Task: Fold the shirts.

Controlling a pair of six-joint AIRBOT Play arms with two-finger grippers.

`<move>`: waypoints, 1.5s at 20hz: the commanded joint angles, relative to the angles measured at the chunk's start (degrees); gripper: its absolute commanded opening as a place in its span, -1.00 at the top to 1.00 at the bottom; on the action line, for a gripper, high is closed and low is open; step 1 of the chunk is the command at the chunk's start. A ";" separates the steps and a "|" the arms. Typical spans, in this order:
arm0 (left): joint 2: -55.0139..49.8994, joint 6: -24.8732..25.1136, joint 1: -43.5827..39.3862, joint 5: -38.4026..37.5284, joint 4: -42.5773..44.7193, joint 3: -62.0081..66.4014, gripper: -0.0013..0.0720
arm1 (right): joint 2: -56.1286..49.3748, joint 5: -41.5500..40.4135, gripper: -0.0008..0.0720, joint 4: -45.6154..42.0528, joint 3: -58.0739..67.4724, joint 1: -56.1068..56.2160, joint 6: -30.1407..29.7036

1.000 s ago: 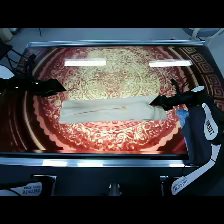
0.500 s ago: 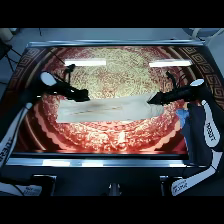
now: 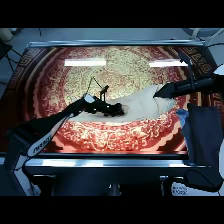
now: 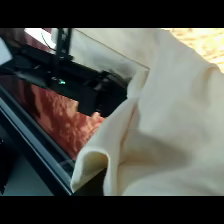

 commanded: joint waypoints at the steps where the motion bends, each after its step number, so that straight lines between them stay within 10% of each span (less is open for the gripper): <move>1: -4.35 9.03 -5.55 3.98 -20.83 0.11 0.90 | 6.84 4.63 0.92 -0.04 0.04 0.00 4.26; 6: -1.25 16.09 -3.04 2.45 -17.38 0.85 0.91 | 8.31 -0.55 0.92 -1.22 0.04 0.02 6.60; 13: 23.47 5.64 22.25 -8.13 21.24 0.85 0.91 | 0.02 -13.31 0.92 1.16 0.04 14.36 5.51; 20: 46.82 4.59 38.38 -12.41 24.85 0.72 0.91 | -21.03 -29.73 0.92 16.68 3.10 33.70 2.19; 21: 48.89 4.57 38.38 -12.41 24.87 0.59 0.91 | -23.96 -32.68 0.80 21.68 3.34 35.34 1.73; 23: 51.15 4.59 37.90 -12.94 24.87 0.57 0.91 | -27.12 -36.96 -0.40 32.06 3.37 36.63 -1.73; 24: 51.60 4.59 37.88 -13.60 24.87 0.57 0.91 | -27.19 -37.09 -0.67 35.01 3.37 36.54 -5.70; 30: 51.43 4.61 37.92 -15.26 28.98 -0.46 0.91 | -19.82 -21.94 -0.68 11.30 3.37 21.90 -1.22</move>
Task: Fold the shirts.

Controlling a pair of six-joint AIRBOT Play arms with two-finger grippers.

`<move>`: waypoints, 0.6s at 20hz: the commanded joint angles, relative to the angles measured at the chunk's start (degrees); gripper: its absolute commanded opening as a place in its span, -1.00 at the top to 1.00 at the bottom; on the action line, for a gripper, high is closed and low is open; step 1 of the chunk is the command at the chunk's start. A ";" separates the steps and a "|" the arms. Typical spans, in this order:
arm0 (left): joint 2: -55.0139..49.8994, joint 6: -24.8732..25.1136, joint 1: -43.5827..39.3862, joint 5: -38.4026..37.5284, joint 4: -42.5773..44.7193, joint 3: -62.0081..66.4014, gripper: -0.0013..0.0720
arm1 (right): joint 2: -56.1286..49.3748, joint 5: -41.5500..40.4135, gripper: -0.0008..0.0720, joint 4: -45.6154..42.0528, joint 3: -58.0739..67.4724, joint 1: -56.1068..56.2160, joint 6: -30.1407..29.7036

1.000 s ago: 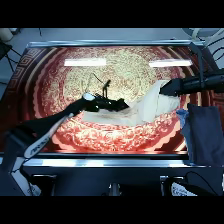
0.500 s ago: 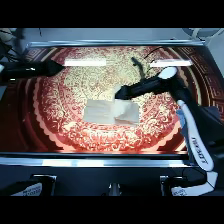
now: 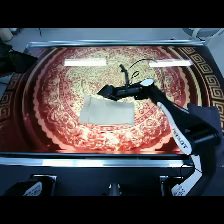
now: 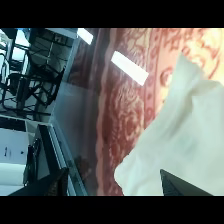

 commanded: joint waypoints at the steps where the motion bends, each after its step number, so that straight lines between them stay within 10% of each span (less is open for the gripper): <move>1: 0.57 0.00 0.22 -0.55 2.73 -1.22 0.91 | 4.02 10.14 -0.68 -20.15 0.04 -9.40 5.79; 5: 0.52 0.00 0.15 -0.48 2.67 -3.96 0.90 | 5.40 19.80 -0.68 -48.96 -1.51 -15.47 17.46; 12: 0.46 -0.04 0.13 -0.63 2.25 -5.40 0.90 | -0.15 6.69 -0.84 -32.74 -7.96 -7.98 16.13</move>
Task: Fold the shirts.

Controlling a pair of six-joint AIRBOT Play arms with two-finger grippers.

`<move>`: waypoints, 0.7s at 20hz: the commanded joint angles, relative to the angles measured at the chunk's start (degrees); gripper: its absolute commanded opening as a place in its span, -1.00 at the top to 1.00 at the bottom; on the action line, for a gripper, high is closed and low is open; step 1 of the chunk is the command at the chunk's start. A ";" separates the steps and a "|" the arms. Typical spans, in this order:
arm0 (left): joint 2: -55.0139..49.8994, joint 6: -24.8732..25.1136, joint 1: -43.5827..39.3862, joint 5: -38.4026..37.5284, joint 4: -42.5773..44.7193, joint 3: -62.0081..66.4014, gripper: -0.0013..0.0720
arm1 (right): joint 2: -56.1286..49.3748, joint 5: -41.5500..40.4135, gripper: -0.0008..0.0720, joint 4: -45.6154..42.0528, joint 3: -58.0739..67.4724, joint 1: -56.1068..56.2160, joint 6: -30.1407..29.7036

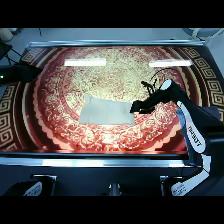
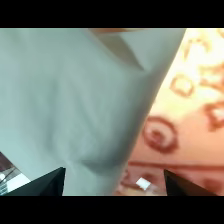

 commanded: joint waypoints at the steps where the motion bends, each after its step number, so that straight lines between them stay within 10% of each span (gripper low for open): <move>1: 0.02 -0.02 0.02 -0.13 -0.17 -0.37 0.91 | -3.41 -4.28 -0.78 8.48 -1.25 3.21 -1.07; 4: 0.02 -0.02 0.02 -0.20 -0.59 -0.37 0.90 | -4.00 -4.09 0.93 13.73 -0.61 2.69 -4.39; 7: 0.02 0.02 0.04 -0.24 -0.55 -0.37 0.90 | -0.70 3.19 0.93 17.20 5.16 -2.78 -14.12; 14: 0.02 0.04 0.04 -0.22 -0.52 -0.37 0.90 | 14.93 14.19 0.93 13.81 13.73 -30.75 -8.04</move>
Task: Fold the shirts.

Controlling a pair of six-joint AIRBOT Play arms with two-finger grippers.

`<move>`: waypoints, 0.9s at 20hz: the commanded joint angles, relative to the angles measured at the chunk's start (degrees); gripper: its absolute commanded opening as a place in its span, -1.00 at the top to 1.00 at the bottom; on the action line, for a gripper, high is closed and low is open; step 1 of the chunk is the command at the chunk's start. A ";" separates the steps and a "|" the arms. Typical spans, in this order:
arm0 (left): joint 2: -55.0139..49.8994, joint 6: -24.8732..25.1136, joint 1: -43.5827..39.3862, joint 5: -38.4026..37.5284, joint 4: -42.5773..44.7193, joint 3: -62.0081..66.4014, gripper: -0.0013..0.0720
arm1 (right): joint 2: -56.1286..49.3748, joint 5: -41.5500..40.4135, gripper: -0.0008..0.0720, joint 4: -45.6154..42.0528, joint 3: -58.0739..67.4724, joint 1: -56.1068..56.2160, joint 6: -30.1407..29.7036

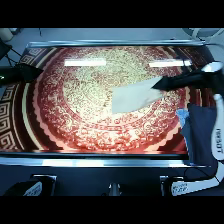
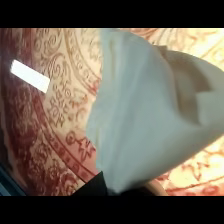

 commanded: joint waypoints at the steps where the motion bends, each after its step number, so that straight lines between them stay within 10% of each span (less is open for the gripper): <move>1: 0.02 0.07 0.04 0.00 0.04 -0.02 0.90 | 6.86 6.58 0.93 -1.42 2.05 -14.38 2.27; 18: 0.02 0.26 0.02 0.02 0.04 -0.02 0.90 | 16.33 14.19 0.92 -17.38 2.01 -45.53 5.70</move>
